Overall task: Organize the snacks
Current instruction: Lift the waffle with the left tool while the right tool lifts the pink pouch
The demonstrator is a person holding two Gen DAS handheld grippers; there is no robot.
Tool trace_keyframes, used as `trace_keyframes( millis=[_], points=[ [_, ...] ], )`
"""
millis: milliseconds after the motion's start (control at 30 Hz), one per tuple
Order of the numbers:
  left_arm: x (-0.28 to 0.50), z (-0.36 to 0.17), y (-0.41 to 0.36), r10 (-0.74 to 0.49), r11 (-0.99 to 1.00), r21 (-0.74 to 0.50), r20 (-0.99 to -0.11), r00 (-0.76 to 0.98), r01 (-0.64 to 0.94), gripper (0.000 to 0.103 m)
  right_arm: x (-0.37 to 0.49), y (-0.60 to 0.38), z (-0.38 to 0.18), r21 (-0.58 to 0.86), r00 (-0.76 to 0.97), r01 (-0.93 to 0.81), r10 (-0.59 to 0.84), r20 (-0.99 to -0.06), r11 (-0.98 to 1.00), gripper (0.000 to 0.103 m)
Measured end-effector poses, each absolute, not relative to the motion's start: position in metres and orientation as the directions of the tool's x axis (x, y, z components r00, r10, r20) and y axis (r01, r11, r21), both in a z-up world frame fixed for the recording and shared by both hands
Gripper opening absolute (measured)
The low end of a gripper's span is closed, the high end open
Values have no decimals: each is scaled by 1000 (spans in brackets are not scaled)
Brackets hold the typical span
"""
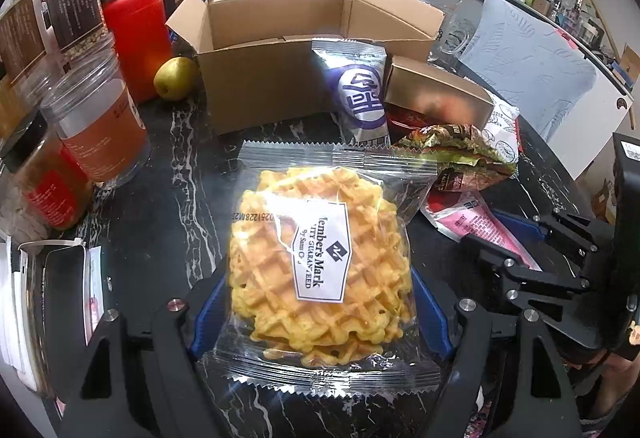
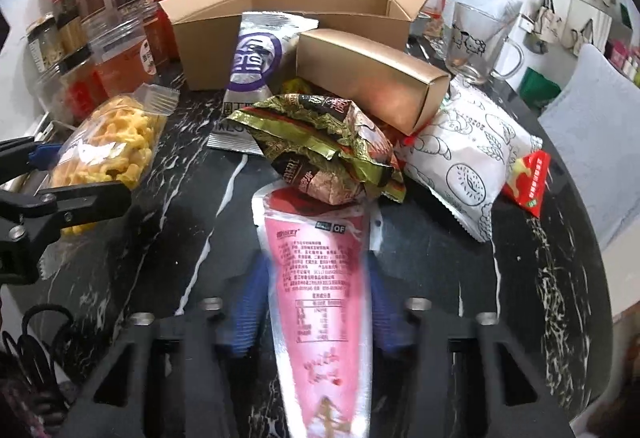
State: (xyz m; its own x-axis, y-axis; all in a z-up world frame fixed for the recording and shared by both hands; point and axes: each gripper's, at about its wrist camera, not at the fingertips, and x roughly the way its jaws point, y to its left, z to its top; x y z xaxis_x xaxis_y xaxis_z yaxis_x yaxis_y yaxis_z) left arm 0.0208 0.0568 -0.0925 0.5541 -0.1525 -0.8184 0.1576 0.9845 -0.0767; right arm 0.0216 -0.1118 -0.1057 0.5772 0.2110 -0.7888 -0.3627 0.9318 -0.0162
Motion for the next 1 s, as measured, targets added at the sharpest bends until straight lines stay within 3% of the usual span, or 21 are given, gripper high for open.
trace_keyframes(
  millis=[133,400,1000],
  points=[
    [21,-92,56,-153,985,-78,-820,551,156,80,21,-118,-104,29,568,-363,246,-786,931,28],
    [17,-84,54,-160,983,-81,-809,566,163,80,3,-137,-92,209,524,-381,397,-754,901,27],
    [14,-38,50,-180,978,-61,-727,662,199,80,-17,-141,-31,237,615,-431,475,-629,871,27]
  ],
)
